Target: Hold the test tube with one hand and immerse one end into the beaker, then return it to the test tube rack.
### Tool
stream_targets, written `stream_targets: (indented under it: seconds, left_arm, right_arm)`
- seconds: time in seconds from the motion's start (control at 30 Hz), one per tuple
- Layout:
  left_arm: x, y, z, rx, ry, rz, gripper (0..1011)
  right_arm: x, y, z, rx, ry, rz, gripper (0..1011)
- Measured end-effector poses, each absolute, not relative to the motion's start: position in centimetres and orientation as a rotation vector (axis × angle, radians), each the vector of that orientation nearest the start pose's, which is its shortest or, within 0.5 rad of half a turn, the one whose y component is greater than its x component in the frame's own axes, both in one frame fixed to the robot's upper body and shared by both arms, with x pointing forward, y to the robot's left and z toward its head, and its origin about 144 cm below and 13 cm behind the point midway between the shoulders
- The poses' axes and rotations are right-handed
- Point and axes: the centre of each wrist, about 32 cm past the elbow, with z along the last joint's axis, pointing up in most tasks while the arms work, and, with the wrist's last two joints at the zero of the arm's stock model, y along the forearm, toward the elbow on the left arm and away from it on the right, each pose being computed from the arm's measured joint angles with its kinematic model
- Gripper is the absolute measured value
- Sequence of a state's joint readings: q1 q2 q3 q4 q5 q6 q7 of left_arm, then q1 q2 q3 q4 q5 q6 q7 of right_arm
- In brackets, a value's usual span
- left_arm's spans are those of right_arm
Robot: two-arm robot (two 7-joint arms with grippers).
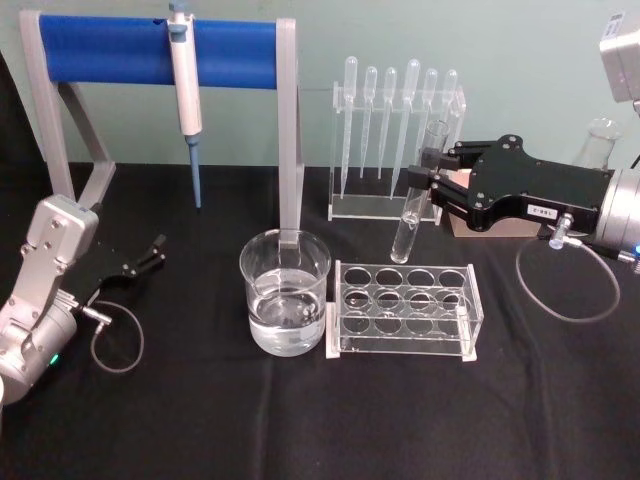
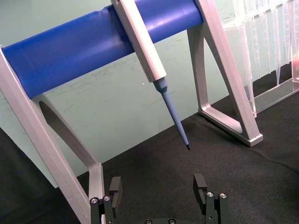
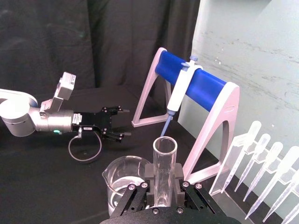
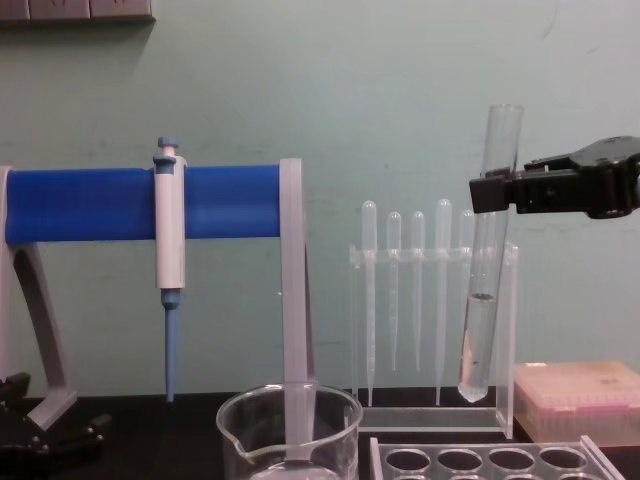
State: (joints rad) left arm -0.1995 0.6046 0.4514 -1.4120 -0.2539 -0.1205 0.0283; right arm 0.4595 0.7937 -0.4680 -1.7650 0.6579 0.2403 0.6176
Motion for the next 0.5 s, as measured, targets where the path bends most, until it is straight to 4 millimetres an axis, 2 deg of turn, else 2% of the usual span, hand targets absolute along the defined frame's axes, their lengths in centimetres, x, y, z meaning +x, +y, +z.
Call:
stream_targets:
  seconds: [0.5]
  left_arm:
    - [48.86,30.97,113.98,0.304,-0.285,1.248,1000]
  right_arm:
    - [51.12,-29.45,132.49,-0.197,-0.156,-0.532,234]
